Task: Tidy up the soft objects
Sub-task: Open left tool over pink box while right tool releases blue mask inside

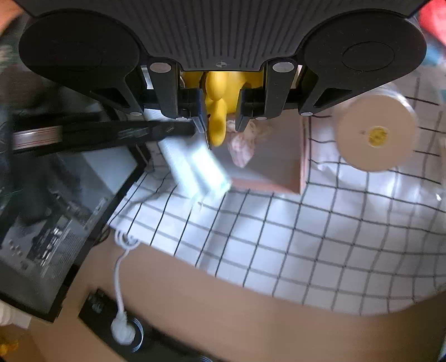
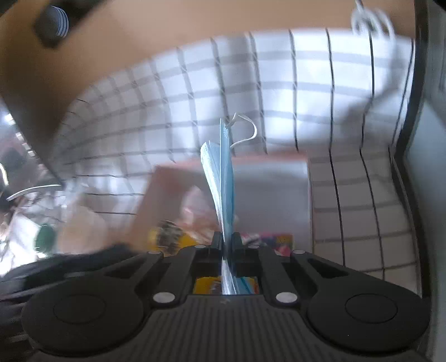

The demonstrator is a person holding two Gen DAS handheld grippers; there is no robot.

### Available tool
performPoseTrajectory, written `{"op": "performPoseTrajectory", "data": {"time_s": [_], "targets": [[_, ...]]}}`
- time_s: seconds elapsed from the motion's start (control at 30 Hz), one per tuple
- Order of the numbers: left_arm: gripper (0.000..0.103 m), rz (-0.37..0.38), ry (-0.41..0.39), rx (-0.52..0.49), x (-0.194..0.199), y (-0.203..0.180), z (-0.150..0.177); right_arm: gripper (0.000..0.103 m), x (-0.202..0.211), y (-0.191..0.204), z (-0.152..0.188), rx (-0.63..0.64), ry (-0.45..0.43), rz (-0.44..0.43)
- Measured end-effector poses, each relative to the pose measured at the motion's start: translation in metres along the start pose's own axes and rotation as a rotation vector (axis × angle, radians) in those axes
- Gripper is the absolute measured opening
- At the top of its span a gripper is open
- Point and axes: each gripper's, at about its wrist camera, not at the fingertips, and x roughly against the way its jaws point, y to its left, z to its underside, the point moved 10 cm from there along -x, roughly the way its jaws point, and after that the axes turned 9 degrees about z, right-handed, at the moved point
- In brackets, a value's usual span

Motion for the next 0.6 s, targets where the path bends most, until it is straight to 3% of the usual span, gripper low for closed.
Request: {"op": "performPoseTrajectory", "data": {"time_s": [0.1,0.3,0.37,0.43,0.47,0.6], "targets": [[0.024,0.004,-0.021,-0.011,0.021,-0.005,-0.002,0.002,-0.024,-0.010,0.009,-0.032,0.057,0.067],[0.024,-0.039,0.033,-0.007,0.056,0.006,0.020,0.009,-0.019,-0.005,0.010,0.007,0.043,0.073],[0.024,-0.052,0.015,-0.010,0.074,0.014,0.027,0.016,-0.008,-0.005,0.007,0.008,0.019,0.059],[0.024,-0.072,-0.010,-0.008,0.093,0.025,0.033,0.034,0.009,-0.007,0.002,0.023,-0.032,0.061],[0.024,-0.089,-0.021,0.001,0.103,0.032,0.036,0.038,0.019,-0.007,0.001,0.041,-0.063,0.070],[0.024,-0.164,-0.065,0.090,0.140,0.068,0.048,0.042,0.048,0.002,0.005,0.100,-0.129,0.071]]}}
